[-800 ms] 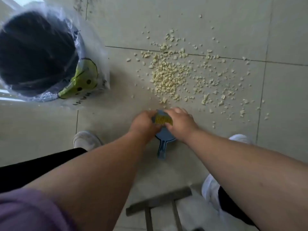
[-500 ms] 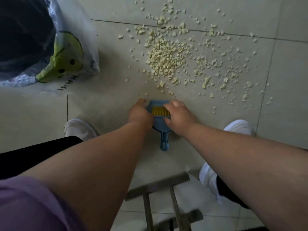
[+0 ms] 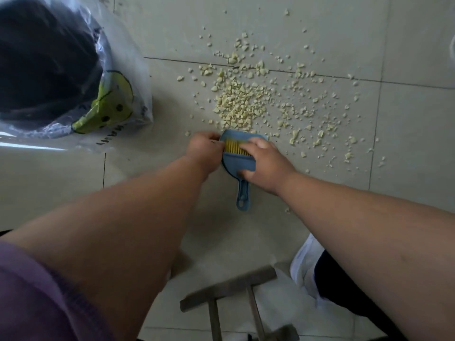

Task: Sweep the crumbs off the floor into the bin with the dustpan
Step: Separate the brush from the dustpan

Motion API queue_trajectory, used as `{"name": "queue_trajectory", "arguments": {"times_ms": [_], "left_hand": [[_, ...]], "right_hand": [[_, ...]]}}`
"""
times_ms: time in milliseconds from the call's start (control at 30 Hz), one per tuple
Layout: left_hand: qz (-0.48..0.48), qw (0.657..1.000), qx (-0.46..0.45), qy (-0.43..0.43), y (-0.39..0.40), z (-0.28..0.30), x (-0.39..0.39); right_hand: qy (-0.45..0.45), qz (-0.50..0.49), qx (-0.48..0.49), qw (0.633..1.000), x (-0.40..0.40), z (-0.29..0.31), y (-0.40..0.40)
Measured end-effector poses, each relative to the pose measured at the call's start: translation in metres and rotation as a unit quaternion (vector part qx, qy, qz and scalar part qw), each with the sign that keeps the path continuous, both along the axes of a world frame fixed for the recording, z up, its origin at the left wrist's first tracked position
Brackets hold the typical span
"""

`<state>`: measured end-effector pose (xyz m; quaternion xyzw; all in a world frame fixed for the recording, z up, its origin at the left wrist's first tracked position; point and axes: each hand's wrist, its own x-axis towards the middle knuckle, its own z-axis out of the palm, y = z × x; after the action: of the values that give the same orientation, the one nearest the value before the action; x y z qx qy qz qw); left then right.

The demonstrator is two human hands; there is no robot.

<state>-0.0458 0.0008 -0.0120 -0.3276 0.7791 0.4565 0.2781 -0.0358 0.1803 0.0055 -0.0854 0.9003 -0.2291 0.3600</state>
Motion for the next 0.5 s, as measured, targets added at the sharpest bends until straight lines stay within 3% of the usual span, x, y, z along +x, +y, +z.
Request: {"name": "queue_trajectory", "arguments": {"times_ms": [133,300,500], "left_hand": [[0.043,0.997,0.018,0.066,-0.01,0.046,-0.046],[0.107,0.982,0.105,0.116,-0.02,0.129,-0.091],[0.11,0.96,0.158,0.204,-0.024,0.231,-0.115]], "right_hand": [[0.03,0.042,0.0,0.999,-0.035,0.051,0.0],[0.102,0.108,0.034,0.988,-0.063,0.129,-0.005],[0.214,0.136,0.064,0.965,-0.084,0.223,-0.012]]}}
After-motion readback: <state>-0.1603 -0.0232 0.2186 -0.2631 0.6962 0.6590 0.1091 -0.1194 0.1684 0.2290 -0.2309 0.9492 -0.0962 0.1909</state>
